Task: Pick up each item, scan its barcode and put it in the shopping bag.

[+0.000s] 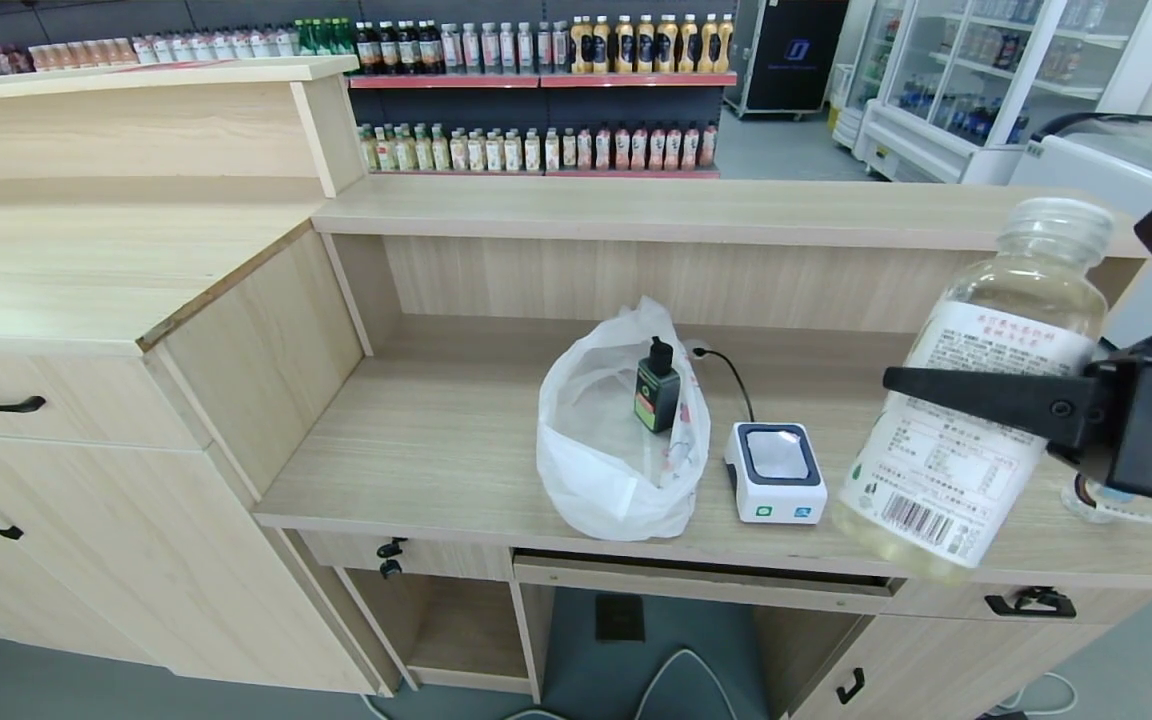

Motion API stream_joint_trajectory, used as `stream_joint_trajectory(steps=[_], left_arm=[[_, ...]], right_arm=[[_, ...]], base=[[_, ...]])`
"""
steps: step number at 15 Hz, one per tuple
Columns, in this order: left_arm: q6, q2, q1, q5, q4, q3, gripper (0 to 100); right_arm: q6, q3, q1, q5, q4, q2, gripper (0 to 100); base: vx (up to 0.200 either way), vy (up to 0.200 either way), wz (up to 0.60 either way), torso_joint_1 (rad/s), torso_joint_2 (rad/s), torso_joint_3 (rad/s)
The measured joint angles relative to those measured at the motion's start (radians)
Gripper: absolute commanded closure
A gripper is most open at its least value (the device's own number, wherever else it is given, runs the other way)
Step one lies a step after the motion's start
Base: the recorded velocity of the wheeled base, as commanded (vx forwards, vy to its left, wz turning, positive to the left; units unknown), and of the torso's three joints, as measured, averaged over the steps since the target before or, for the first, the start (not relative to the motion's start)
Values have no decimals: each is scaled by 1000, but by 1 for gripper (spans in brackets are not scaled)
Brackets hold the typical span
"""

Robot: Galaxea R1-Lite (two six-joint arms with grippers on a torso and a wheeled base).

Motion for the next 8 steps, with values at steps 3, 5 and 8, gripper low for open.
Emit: stream_joint_trajectory(steps=[3,5,8], left_arm=[[0,0,0,0,0,0,100],[0,0,0,0,0,0,100],[0,0,0,0,0,0,100]], right_arm=[[31,-11,198,-127,16,-28,100],[40,-13,260,-146,25,-42,100],[41,-20,267,-134,41,-65,100]], base=[[0,0,0,0,0,0],[0,0,0,0,0,0],[0,0,0,0,0,0]])
